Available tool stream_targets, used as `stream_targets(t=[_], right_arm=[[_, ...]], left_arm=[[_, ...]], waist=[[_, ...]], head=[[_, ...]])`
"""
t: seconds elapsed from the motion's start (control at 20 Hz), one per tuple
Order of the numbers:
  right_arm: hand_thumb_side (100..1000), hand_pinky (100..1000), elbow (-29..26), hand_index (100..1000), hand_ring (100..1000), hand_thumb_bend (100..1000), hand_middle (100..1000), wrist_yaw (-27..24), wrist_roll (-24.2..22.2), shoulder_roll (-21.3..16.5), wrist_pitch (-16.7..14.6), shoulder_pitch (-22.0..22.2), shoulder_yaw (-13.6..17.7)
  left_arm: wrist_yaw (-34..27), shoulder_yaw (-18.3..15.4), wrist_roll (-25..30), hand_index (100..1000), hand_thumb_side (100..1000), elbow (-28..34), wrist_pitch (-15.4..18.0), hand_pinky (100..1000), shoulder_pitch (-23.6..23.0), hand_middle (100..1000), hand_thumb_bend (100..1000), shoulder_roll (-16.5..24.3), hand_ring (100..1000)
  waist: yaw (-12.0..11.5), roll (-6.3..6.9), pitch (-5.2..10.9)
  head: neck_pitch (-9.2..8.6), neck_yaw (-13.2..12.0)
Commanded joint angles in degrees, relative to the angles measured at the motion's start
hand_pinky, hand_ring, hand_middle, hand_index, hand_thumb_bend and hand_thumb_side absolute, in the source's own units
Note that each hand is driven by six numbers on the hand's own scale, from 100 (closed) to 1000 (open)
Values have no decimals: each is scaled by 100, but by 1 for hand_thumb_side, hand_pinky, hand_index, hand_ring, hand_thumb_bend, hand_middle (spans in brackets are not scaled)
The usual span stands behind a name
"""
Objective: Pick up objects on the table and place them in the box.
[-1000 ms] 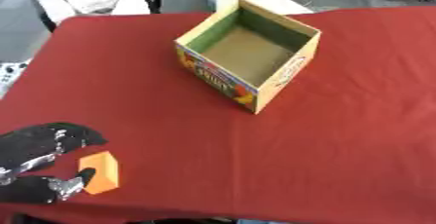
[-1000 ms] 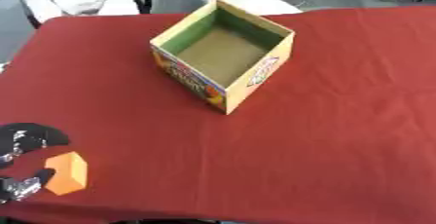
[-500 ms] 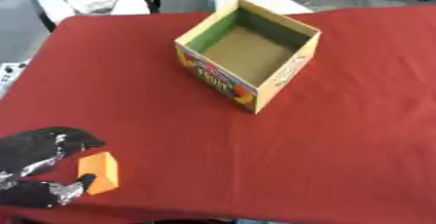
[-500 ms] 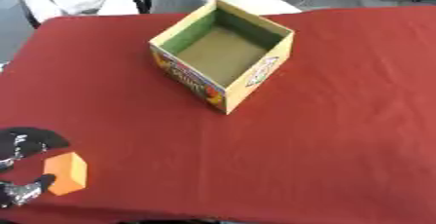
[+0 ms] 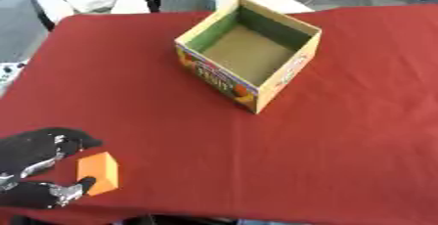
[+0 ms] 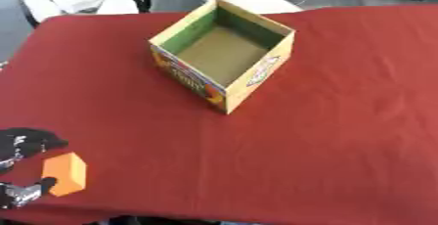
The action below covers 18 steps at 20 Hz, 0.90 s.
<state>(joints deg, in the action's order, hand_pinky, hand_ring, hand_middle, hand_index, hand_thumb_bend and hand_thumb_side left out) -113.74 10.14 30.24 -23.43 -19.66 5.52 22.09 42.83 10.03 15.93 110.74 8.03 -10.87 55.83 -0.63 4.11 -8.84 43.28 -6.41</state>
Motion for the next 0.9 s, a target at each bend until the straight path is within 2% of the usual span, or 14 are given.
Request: stream_targets(t=[0.05,0.9], right_arm=[[798,623,-85,696,739,100,504,-50,-37,-65,-2,-38,-4],[800,622,-85,695,740,100,502,-89,-87,-3,6,-65,-13]], left_arm=[[104,18,-22,983,1000,-53,24,954,72,873,232,111,963],[367,269,58,969,1000,-481,16,955,392,874,234,27,968]], waist=[[15,-25,35],[74,-47,-11]], head=[[33,-17],[15,-26]])
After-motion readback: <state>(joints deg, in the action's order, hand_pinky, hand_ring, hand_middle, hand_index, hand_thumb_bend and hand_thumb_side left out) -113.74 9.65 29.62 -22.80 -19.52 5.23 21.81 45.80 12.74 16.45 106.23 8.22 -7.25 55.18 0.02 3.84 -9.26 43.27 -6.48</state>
